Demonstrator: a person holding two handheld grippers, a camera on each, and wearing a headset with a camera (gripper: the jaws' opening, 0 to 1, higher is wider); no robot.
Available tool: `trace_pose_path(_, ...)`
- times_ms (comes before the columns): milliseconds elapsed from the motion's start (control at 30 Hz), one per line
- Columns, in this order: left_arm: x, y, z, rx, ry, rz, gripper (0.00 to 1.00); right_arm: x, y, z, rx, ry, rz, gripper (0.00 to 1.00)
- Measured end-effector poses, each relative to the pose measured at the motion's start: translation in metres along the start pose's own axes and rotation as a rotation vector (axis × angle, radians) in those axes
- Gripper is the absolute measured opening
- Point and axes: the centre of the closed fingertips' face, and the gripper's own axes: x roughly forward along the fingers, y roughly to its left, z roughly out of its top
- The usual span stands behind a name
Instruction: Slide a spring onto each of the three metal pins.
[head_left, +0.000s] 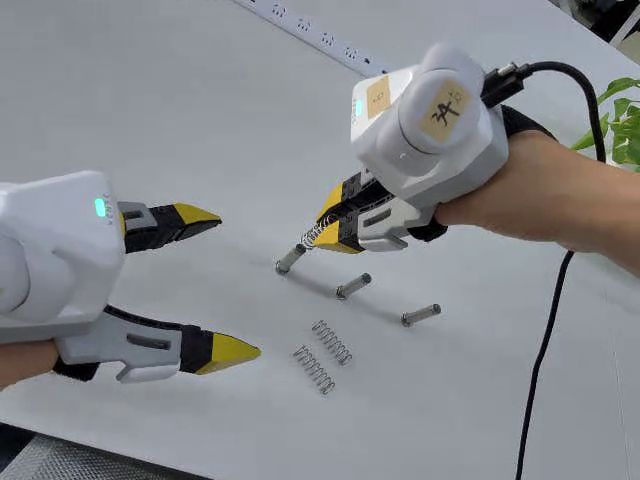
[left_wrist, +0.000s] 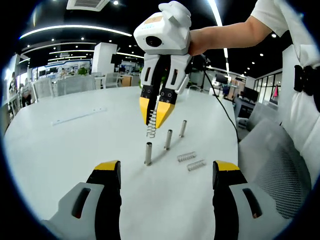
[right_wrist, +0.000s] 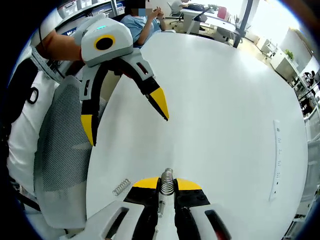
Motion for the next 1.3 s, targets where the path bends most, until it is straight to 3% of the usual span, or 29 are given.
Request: trace_pose_path(1300,0.004,-0.001,-0.007,-0.034,-0.002,-0.018,0.74,0.018,-0.004,-0.004,0.013,0.018,0.023,0.07)
